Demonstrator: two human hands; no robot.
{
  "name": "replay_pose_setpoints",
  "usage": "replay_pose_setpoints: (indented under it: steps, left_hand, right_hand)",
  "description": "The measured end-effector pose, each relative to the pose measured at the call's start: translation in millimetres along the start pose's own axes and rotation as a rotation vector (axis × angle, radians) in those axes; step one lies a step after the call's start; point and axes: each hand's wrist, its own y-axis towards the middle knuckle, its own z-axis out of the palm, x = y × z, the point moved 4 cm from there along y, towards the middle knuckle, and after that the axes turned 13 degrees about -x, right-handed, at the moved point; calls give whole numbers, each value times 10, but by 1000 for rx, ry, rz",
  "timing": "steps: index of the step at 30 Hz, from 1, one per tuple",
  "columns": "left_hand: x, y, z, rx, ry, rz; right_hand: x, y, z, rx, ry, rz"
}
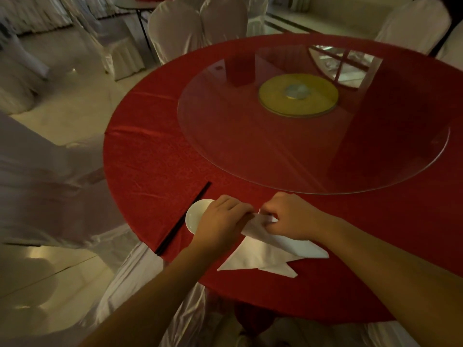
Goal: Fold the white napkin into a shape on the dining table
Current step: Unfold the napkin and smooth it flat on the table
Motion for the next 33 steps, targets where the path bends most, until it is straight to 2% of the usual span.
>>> replay_pose_setpoints:
  steps: [3,6,11,15,25,28,33]
  left_hand:
    - [-40,75,-44,-21,23,-5]
    - [-130,162,-128,-67,34,11]
    - [-257,311,-334,-154,58,38]
    - [-301,439,-546,-237,2,45]
    - [-411,590,-698,-298,-80,84]
    - [-385,599,-696,-296,-80,54]
    - [-353,621,-686,-303,-57,34]
  right_hand:
    - [-54,-11,-119,-8,-49,2]
    - [-134,-30,-265,-21,-233,-45]
    - [-338,-142,-542,-28,-418,-21]
    - [-550,-292,-782,-43,-429,53]
    - [-967,-884,-1035,-135,-483,249]
    - [-1048,-1090,-1102,-144,-565,307]
    - [-1205,-1483,-1152,-157,-530,417]
